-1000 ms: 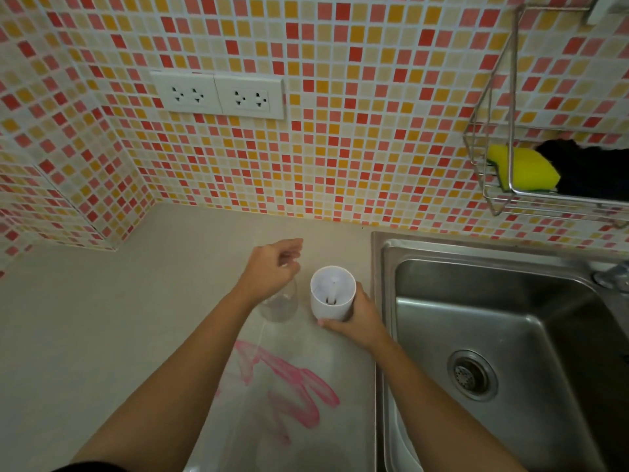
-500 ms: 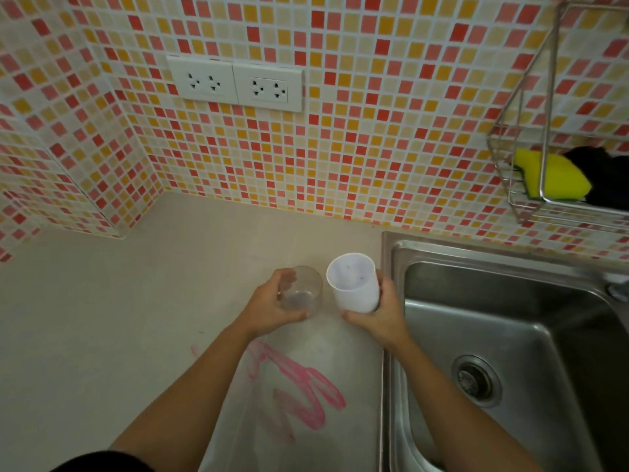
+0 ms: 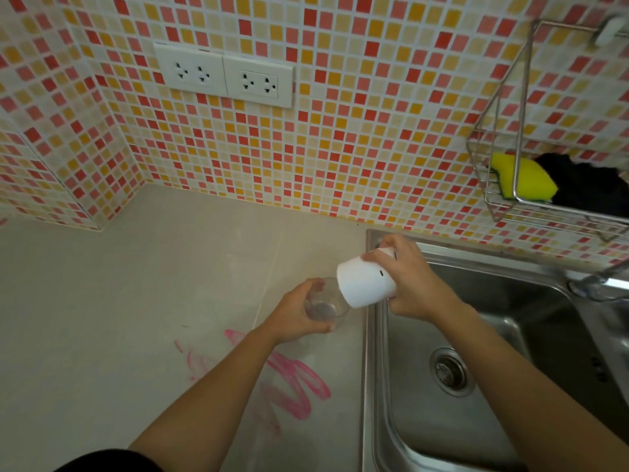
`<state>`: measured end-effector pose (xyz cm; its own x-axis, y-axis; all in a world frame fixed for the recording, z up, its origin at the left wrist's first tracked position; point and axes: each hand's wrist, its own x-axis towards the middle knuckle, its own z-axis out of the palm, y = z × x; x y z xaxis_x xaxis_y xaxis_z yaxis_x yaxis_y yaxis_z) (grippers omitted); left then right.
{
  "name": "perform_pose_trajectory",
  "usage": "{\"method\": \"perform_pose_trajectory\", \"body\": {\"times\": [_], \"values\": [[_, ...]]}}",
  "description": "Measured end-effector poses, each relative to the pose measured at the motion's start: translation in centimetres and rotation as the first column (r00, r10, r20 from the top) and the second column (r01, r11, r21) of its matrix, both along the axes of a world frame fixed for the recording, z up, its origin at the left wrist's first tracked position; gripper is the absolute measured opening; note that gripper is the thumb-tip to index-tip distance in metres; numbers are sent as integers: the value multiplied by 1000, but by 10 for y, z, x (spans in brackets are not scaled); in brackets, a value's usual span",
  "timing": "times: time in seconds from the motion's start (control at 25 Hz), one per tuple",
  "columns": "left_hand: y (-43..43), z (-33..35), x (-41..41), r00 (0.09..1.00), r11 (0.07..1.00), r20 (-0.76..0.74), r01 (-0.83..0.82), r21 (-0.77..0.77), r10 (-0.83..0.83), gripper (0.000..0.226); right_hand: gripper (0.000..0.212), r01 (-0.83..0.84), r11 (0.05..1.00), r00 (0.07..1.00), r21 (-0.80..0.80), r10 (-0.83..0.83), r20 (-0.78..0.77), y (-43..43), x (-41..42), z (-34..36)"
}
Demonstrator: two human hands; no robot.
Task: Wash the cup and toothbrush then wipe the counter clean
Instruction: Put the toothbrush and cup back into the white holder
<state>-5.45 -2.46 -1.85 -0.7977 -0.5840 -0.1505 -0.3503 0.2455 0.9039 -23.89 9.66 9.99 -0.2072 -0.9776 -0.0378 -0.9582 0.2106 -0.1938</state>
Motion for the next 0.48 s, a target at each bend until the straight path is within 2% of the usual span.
{"method": "perform_pose_trajectory", "body": {"times": [0.16,0.24,0.32,0.48], "values": [[0,0,0,1000,1000,-14,0,-2,0,86,82,-157,974,970,164,183,-162,-16,27,6],[-1,0,0,1000,1000,-22,-14,17,15,84,89,-217,960,951,176,248,-183,-23,35,8],[0,0,1,999,999,-27,-20,26,21,83,97,-238,960,962,148,253,-97,-30,33,10],[0,-2,2,1000,999,-15,-22,26,23,81,94,-239,968,959,79,222,177,-35,17,4]]}}
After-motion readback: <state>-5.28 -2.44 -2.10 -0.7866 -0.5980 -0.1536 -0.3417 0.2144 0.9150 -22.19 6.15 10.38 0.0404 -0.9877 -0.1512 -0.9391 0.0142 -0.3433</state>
